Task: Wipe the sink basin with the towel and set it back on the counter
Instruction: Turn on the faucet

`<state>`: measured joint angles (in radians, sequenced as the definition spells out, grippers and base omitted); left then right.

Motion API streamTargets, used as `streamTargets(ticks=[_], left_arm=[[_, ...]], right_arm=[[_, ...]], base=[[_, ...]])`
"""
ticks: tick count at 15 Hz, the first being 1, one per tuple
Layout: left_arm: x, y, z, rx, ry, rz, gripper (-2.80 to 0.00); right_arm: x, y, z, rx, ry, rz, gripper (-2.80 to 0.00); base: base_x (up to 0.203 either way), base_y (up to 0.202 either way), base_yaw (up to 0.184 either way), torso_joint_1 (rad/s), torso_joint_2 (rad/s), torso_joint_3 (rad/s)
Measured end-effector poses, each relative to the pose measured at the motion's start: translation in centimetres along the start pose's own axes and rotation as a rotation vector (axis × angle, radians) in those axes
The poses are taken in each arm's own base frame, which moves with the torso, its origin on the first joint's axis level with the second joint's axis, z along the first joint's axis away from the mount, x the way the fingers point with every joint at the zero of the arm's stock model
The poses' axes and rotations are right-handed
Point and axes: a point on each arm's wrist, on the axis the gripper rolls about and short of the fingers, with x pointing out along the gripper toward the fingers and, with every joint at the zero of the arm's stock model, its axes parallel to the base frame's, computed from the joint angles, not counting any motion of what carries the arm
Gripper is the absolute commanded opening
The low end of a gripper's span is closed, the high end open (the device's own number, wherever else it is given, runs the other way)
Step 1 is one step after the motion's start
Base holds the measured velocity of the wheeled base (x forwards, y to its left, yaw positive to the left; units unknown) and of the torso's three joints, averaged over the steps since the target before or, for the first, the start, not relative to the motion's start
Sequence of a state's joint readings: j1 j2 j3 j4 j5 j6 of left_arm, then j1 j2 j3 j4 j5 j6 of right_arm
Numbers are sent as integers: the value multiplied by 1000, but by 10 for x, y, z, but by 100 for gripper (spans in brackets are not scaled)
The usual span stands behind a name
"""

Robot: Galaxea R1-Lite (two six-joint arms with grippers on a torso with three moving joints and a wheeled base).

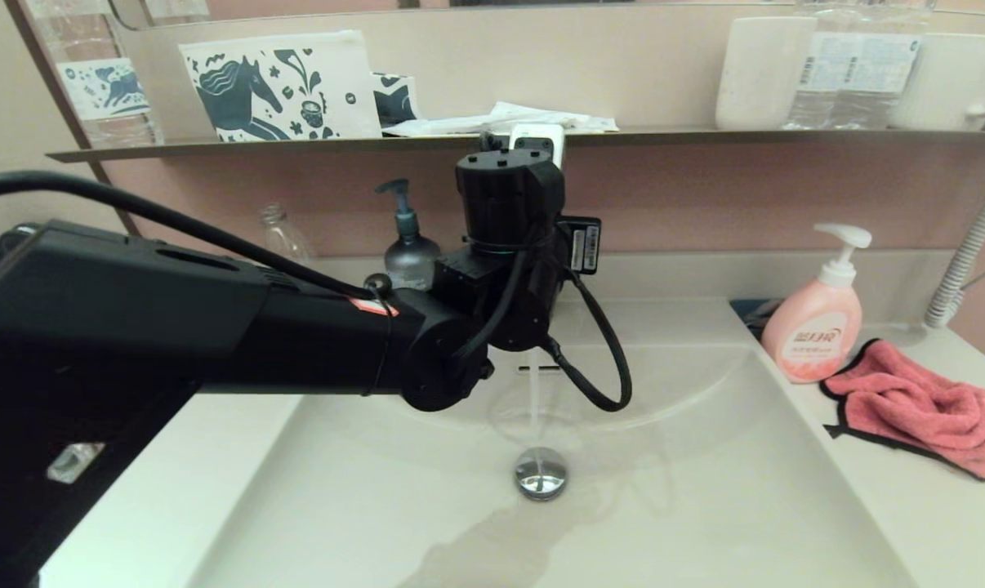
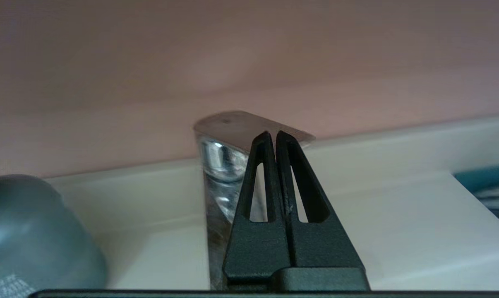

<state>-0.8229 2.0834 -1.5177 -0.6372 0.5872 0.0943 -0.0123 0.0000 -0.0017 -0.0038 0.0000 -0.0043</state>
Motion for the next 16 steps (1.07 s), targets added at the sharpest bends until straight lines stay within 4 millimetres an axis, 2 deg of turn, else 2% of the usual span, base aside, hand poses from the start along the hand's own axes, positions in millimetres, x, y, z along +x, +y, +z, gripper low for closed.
streamTargets(ticks=[9, 16], left_arm=[[-18, 6, 9, 19, 6, -7, -280], [-12, 11, 22, 35, -39, -19, -280]], right_arm=[[0, 0, 0, 0, 0, 0, -280], [0, 0, 0, 0, 0, 0, -280]], base=[[0, 0, 0, 0, 0, 0], [0, 0, 0, 0, 0, 0]])
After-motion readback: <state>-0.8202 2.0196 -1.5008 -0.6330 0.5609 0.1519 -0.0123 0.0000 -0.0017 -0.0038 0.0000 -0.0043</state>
